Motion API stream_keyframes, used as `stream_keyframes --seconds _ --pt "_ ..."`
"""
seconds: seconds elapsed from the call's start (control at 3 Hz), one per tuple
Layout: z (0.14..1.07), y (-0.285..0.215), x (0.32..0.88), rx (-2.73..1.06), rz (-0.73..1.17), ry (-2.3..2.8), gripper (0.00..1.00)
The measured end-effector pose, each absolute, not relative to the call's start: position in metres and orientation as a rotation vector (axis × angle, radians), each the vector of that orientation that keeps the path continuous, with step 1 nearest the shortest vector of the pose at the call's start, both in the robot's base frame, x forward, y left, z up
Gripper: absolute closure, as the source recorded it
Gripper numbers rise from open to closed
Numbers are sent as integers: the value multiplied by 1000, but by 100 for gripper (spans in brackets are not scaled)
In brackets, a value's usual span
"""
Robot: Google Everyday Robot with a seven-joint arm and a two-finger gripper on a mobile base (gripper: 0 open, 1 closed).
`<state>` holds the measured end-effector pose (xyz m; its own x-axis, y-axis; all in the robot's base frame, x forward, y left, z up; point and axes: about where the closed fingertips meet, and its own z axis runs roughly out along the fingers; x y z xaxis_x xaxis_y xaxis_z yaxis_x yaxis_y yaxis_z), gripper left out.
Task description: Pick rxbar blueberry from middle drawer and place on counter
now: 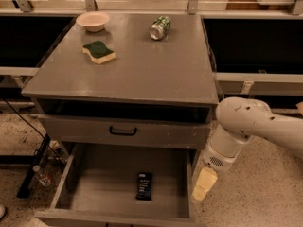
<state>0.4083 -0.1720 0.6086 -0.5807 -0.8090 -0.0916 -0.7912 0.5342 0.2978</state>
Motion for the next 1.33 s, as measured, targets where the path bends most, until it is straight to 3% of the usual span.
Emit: stream_keyframes --seconds 0.33,1.33 --pt "606 -165 400 1630 -582 -2558 0" --pt "597 -163 399 1754 -654 -2481 0"
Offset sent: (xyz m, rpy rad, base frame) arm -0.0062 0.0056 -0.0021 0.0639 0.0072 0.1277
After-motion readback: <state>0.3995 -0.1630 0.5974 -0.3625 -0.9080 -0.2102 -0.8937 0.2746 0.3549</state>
